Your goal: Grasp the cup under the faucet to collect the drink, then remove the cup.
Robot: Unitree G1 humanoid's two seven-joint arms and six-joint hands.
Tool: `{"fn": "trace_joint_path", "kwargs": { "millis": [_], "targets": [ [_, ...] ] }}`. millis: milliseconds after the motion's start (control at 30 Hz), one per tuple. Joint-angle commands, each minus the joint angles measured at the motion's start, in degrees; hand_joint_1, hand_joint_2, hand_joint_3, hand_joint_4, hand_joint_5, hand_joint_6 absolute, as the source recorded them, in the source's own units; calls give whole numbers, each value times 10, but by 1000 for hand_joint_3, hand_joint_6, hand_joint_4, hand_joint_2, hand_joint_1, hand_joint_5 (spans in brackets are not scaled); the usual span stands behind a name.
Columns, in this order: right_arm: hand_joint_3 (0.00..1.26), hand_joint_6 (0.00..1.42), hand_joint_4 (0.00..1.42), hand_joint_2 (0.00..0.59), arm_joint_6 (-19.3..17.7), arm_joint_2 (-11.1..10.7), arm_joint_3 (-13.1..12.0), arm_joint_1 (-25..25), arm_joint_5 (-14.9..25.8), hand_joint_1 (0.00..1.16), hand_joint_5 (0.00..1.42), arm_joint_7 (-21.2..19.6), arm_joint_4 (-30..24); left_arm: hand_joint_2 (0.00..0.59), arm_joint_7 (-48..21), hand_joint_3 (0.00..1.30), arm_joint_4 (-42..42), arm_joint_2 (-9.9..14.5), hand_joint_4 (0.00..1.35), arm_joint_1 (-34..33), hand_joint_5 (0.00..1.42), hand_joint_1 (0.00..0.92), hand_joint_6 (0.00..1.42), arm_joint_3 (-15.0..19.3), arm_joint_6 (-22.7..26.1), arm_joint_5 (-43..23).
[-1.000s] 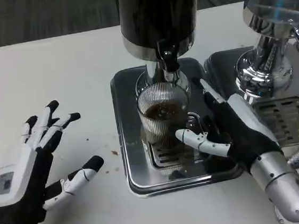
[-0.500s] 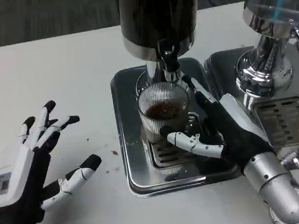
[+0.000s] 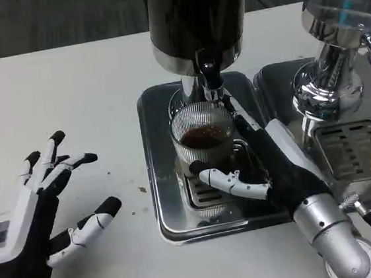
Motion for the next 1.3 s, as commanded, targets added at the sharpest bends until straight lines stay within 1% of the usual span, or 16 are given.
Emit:
{"fn": "trace_joint_path", "kwargs": {
  "millis": [33, 133, 233, 300, 500, 700, 767, 900, 1000, 1133, 1300],
  "targets": [
    [0, 88, 0, 181, -17, 6, 3, -8, 3, 607, 0, -10, 15, 171, -7, 341, -5, 7, 0, 8, 196, 90, 18, 5, 5, -10],
    [0, 101, 0, 180, -27, 8, 3, -9, 4, 605, 0, -16, 22, 172, -6, 345, -5, 9, 0, 9, 196, 90, 22, 6, 5, -12],
    [0, 126, 0, 183, -32, 5, 9, -12, -5, 609, 0, -20, 23, 172, -8, 349, -6, 9, 0, 8, 197, 90, 26, 4, 6, -13],
    [0, 140, 0, 185, -32, 10, 7, -12, 3, 613, 3, -21, 28, 172, -8, 352, -6, 9, 0, 8, 200, 90, 28, 3, 6, -13],
    [0, 185, 0, 180, -32, 18, 11, -21, 1, 632, 45, -26, 40, 172, -10, 355, -8, 8, 0, 10, 205, 90, 32, 4, 7, -13],
    [0, 270, 47, 174, -38, 26, 8, -21, 2, 651, 140, -37, 48, 172, -9, 356, -12, 7, 0, 14, 207, 90, 34, 6, 10, -14],
    [0, 290, 67, 180, -38, 28, 6, -20, 5, 666, 166, -39, 49, 173, -8, 360, -14, 6, 0, 15, 207, 90, 34, 6, 11, -15],
    [0, 336, 93, 178, -41, 27, 6, -20, 4, 676, 213, -41, 50, 173, -7, 366, -18, 7, 0, 18, 208, 90, 35, 6, 15, -15],
    [0, 376, 114, 182, -39, 31, 4, -19, 7, 686, 231, -45, 53, 172, -7, 368, -21, 7, 0, 19, 208, 92, 35, 6, 16, -16],
    [21, 452, 143, 182, -44, 31, 6, -18, 9, 690, 305, -50, 58, 171, -8, 370, -25, 7, 0, 23, 208, 97, 36, 6, 19, -19],
    [27, 483, 157, 178, -49, 33, 7, -21, 10, 710, 326, -58, 65, 171, -8, 405, -30, 8, 4, 26, 212, 104, 37, 7, 22, -20]
  ]
}}
